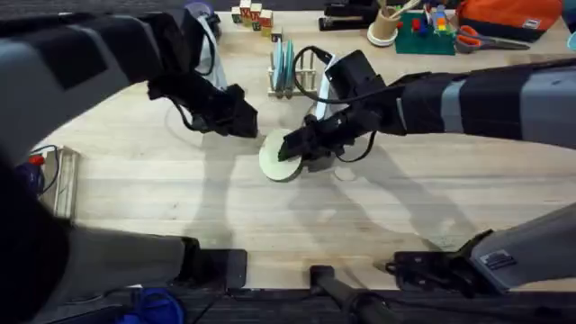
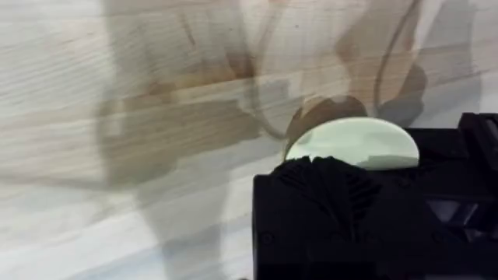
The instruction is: Pick up the plates from the table one by one and place each into a slot on the dish rack.
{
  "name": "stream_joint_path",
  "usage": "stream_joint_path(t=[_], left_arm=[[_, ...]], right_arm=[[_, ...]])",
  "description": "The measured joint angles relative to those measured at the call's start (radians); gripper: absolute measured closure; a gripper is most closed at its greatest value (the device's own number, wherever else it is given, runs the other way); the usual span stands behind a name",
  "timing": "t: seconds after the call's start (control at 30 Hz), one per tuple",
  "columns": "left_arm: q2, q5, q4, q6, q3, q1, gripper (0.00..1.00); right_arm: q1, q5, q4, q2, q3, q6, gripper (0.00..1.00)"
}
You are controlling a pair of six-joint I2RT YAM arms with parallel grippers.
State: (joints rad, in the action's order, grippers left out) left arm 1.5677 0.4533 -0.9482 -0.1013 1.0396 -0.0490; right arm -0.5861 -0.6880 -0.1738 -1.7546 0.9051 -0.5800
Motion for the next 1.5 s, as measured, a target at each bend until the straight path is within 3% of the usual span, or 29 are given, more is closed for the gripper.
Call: stream_joint_path(t=[0.33, 0.6, 0.63, 0.8, 0.83, 1.5], left_arm=[[-0.170, -0.164, -0.035, -0.011, 0.010, 0.000, 0.962], [-0.181, -0.208, -0.037, -0.011, 0.010, 0.000, 0.937], [-0.181, -0.212, -0.037, -0.011, 0.010, 0.000, 0.867], [-0.181, -0.215, -0.037, -0.012, 0.010, 0.000, 0.100], [-0.181, -0.215, -0.037, -0.016, 0.010, 0.000, 0.030], [-0.181, -0.234, -0.033, -0.018, 0.010, 0.000, 0.006]], right_arm=[[0.000, -0.001, 0.000, 0.000, 0.000, 0.000, 0.971], [0.000, -0.001, 0.000, 0.000, 0.000, 0.000, 0.969], [0.000, -0.001, 0.000, 0.000, 0.000, 0.000, 0.969], [0.000, -0.001, 0.001, 0.000, -0.001, 0.000, 0.969], [0.000, -0.001, 0.000, 0.000, -0.001, 0.000, 0.969], [0.000, -0.001, -0.015, 0.001, 0.003, 0.033, 0.969]])
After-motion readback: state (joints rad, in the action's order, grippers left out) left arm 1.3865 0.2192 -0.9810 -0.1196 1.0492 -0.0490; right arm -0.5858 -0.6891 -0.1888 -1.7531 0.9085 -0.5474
